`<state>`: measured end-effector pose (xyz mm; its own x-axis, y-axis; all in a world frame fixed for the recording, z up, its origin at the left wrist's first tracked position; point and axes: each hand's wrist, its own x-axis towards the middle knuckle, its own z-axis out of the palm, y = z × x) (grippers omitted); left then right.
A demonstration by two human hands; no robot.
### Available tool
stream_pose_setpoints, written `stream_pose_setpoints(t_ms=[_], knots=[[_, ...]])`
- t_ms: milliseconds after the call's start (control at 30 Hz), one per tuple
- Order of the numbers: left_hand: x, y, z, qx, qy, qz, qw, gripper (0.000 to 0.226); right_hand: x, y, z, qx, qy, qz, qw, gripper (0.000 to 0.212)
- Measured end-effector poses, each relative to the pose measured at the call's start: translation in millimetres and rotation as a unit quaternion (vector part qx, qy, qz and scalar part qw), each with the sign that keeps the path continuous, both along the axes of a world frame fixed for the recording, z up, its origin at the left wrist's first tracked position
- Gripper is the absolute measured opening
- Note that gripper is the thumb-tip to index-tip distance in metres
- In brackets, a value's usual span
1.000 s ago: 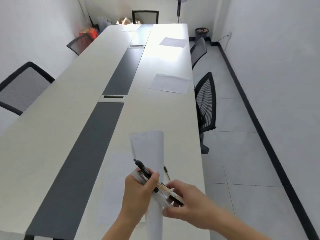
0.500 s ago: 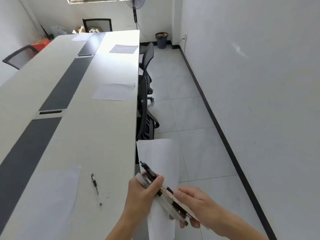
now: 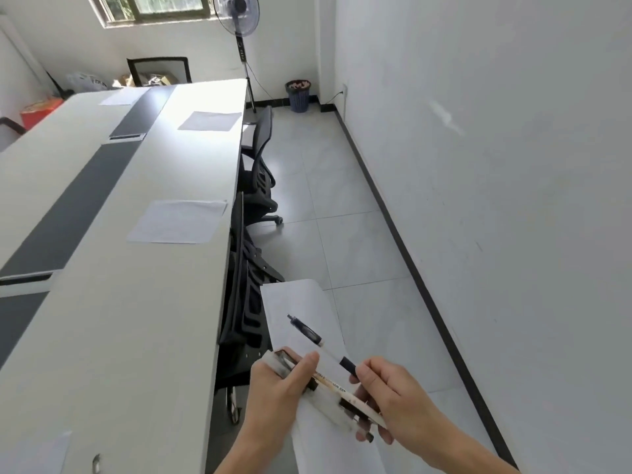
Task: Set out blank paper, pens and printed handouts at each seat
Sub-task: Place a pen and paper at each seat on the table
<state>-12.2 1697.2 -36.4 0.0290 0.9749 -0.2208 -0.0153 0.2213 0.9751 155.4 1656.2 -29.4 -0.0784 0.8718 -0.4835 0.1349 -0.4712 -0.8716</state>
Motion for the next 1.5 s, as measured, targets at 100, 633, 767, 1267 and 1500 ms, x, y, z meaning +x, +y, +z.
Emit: stream_pose_setpoints(t_ms=[100, 633, 767, 1267, 1500], knots=[[12, 61, 4, -0.006, -0.019, 0.032, 0.999, 0.041, 21, 59, 3, -0.020, 0.007, -0.008, 1.000, 0.027], [46, 302, 14, -0.009, 0.003, 0.180, 0.984, 0.044, 47, 359, -12, -0.007, 0.051, 0.052, 0.997, 0.027], [59, 366, 17, 0.001, 0.016, 0.267, 0.964, 0.053, 72, 446, -18, 0.001, 0.025, 0.104, 0.994, 0.024], [-25, 470, 25, 0.039, -0.039, 0.528, 0.847, 0.030, -12, 692, -21, -0.117, 0.083, 0.237, 0.961, 0.012], [-102, 525, 26, 0.052, -0.058, 0.554, 0.829, 0.029, -93, 770, -24, -0.060, -0.016, 0.270, 0.961, 0.010]])
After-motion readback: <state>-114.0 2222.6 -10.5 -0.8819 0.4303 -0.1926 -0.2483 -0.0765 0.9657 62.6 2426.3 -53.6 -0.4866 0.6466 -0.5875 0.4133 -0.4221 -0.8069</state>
